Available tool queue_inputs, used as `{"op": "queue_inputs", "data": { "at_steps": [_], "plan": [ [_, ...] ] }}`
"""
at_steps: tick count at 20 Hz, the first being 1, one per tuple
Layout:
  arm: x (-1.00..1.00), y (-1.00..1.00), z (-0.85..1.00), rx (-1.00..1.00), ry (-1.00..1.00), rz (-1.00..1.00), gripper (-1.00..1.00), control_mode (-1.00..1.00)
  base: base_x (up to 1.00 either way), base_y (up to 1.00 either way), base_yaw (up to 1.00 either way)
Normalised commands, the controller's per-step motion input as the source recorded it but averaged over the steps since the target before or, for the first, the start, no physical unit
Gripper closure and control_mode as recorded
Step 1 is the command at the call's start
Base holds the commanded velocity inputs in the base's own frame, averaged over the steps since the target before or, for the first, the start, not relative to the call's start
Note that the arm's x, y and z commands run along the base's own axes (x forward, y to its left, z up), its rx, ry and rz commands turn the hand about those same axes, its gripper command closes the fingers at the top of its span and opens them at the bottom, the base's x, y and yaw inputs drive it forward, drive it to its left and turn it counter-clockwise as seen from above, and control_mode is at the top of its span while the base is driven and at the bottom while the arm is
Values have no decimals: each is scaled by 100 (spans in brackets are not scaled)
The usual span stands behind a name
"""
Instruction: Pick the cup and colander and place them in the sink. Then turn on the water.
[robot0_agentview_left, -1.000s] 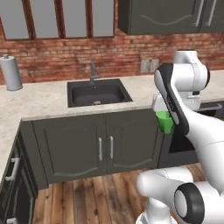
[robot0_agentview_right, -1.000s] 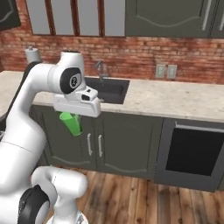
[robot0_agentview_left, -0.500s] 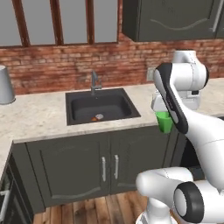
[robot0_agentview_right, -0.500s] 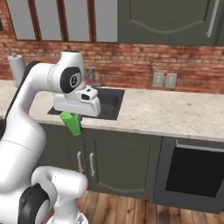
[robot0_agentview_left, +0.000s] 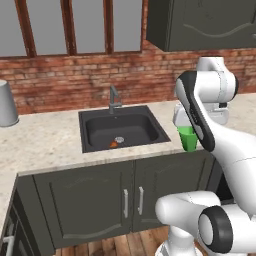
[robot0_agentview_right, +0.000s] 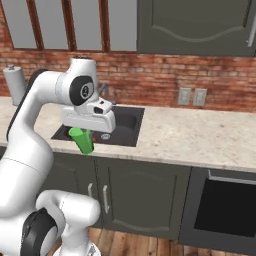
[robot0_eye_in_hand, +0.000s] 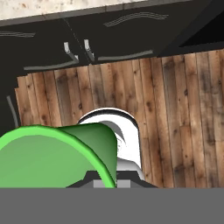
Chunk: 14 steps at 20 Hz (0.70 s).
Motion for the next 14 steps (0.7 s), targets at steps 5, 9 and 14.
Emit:
{"op": "queue_inputs", "data": {
  "at_steps": [5, 9, 14],
  "plan": [
    [0, 0, 0, 0, 0, 0, 100, 100, 33, 35, 3],
    [0, 0, 0, 0, 0, 0, 100, 100, 66, 23, 0],
    [0, 0, 0, 0, 0, 0, 100, 100, 73, 11, 0]
  ]
}}
